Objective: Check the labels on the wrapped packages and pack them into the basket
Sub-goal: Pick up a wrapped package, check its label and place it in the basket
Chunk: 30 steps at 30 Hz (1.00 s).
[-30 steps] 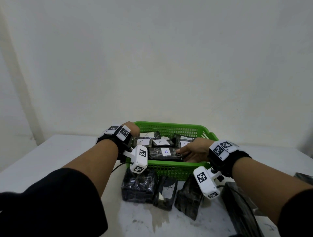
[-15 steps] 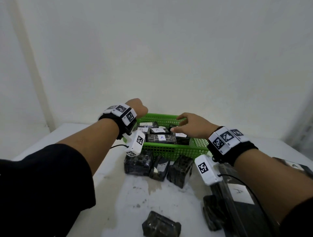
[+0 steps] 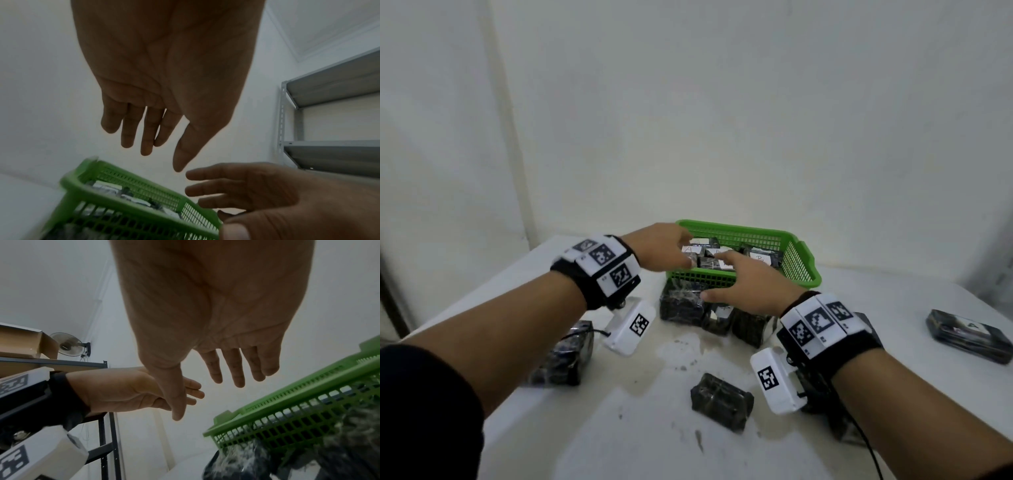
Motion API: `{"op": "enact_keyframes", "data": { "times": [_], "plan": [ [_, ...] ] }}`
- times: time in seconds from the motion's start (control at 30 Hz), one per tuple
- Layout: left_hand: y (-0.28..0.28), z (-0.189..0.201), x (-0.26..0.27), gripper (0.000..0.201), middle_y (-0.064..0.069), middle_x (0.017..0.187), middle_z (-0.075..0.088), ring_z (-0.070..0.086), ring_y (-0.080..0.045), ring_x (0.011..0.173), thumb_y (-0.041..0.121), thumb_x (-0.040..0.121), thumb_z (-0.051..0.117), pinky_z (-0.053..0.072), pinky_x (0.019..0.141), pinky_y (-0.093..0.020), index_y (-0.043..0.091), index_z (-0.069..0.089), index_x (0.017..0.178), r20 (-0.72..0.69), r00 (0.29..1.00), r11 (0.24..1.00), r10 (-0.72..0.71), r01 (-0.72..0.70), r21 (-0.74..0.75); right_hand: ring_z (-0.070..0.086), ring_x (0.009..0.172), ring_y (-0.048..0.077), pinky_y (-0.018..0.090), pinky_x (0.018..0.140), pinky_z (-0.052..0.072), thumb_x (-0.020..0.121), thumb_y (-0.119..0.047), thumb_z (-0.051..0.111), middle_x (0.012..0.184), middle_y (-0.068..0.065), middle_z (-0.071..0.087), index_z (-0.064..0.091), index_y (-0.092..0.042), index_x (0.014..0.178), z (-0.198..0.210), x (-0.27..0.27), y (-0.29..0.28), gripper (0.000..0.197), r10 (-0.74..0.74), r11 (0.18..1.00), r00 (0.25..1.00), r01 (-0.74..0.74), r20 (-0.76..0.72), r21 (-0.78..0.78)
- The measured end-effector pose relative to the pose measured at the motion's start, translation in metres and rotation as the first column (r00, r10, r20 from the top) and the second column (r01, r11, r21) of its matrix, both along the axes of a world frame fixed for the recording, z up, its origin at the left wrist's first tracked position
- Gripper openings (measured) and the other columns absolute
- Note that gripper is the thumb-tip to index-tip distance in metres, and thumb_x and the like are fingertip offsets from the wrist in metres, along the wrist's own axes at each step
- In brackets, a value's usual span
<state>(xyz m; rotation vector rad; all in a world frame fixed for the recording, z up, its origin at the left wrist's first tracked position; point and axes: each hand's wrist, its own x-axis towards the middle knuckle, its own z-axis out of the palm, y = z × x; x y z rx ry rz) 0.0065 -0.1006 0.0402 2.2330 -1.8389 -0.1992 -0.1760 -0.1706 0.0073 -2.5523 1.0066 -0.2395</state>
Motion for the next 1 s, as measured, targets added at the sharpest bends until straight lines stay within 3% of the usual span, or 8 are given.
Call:
{"op": "enact_keyframes", "data": {
  "times": [0.2, 0.4, 0.53, 0.6, 0.7, 0.77, 0.87, 1.0],
  "plan": [
    [0.011, -0.041, 0.003, 0.064, -0.007, 0.141, 0.057, 0.056, -0.024, 0.126, 0.033, 0.085, 0.074, 0.048, 0.105, -0.037, 0.012, 0.052, 0.142, 0.042, 0.998, 0.995, 0.043, -0.046, 0.086, 0.051, 0.139, 0.024, 0.032, 0.109, 0.042, 0.087, -0.046, 0.080, 0.156, 0.004, 0.050, 0.037, -0.017, 0.159, -0.018, 0.018, 0.014, 0.088, 0.025, 1.000, 0.995, -0.026, -0.093, -0.006],
    [-0.001, -0.075, 0.007, 0.051, -0.009, 0.117, 0.069, 0.066, -0.025, 0.102, 0.023, 0.073, 0.083, 0.052, 0.078, -0.028, 0.013, 0.064, 0.119, 0.012, 0.997, 0.994, 0.076, -0.077, 0.073, 0.061, 0.124, 0.026, 0.031, 0.099, 0.048, 0.084, -0.034, 0.086, 0.139, 0.006, 0.064, 0.053, -0.015, 0.147, -0.037, 0.030, 0.008, 0.073, -0.011, 1.000, 0.983, 0.014, -0.182, 0.014],
    [-0.011, -0.093, 0.011, 0.066, -0.009, 0.133, 0.055, 0.061, -0.028, 0.115, 0.020, 0.070, 0.085, 0.053, 0.095, -0.033, 0.011, 0.057, 0.130, -0.030, 0.995, 0.995, 0.099, -0.098, 0.024, 0.066, 0.114, 0.025, 0.030, 0.091, 0.050, 0.080, -0.032, 0.089, 0.129, 0.006, 0.069, 0.061, -0.015, 0.136, -0.048, 0.039, -0.003, 0.065, -0.019, 1.000, 0.979, 0.022, -0.202, 0.014],
    [-0.015, -0.100, 0.014, 0.076, -0.009, 0.140, 0.044, 0.058, -0.029, 0.119, 0.020, 0.068, 0.086, 0.051, 0.101, -0.036, 0.012, 0.052, 0.136, -0.007, 0.992, 0.992, 0.125, -0.124, 0.018, 0.064, 0.119, 0.026, 0.031, 0.095, 0.050, 0.078, -0.031, 0.090, 0.134, 0.006, 0.066, 0.057, -0.015, 0.141, -0.051, 0.044, -0.008, 0.073, -0.023, 1.000, 0.982, 0.026, -0.189, 0.011],
    [-0.017, -0.107, 0.017, 0.081, -0.011, 0.141, 0.039, 0.059, -0.031, 0.116, 0.017, 0.067, 0.086, 0.052, 0.100, -0.040, 0.012, 0.048, 0.138, 0.012, 0.989, 0.989, 0.148, -0.148, 0.001, 0.055, 0.132, 0.029, 0.036, 0.109, 0.045, 0.077, -0.030, 0.091, 0.147, 0.008, 0.052, 0.046, -0.012, 0.153, -0.055, 0.048, -0.014, 0.090, -0.040, 0.999, 0.986, 0.041, -0.159, 0.001],
    [-0.016, -0.110, 0.018, 0.081, -0.011, 0.136, 0.037, 0.059, -0.031, 0.113, 0.016, 0.067, 0.086, 0.053, 0.098, -0.039, 0.012, 0.047, 0.138, -0.027, 0.987, 0.987, 0.161, -0.161, 0.008, 0.050, 0.137, 0.030, 0.037, 0.114, 0.042, 0.076, -0.031, 0.092, 0.151, 0.009, 0.044, 0.039, -0.011, 0.158, -0.057, 0.048, -0.017, 0.100, -0.042, 0.999, 0.987, 0.044, -0.154, 0.012],
    [-0.012, -0.115, 0.023, 0.076, -0.008, 0.129, 0.041, 0.057, -0.027, 0.110, 0.021, 0.065, 0.088, 0.054, 0.094, -0.037, 0.016, 0.049, 0.131, -0.114, 0.976, 0.982, 0.188, -0.188, 0.013, 0.052, 0.137, 0.028, 0.036, 0.113, 0.045, 0.074, -0.023, 0.094, 0.151, 0.007, 0.047, 0.040, -0.011, 0.157, -0.057, 0.044, -0.021, 0.099, -0.038, 0.996, 0.995, 0.045, -0.090, 0.075],
    [-0.004, -0.113, 0.029, 0.069, 0.002, 0.116, 0.061, 0.059, -0.015, 0.095, 0.022, 0.066, 0.089, 0.047, 0.075, -0.020, 0.020, 0.055, 0.126, -0.387, 0.914, 0.987, 0.118, -0.151, -0.056, 0.056, 0.131, 0.022, 0.030, 0.106, 0.046, 0.076, -0.023, 0.093, 0.148, 0.003, 0.055, 0.043, -0.016, 0.155, -0.054, 0.035, -0.025, 0.093, -0.021, 0.990, 1.000, 0.022, -0.008, 0.141]
  ]
}}
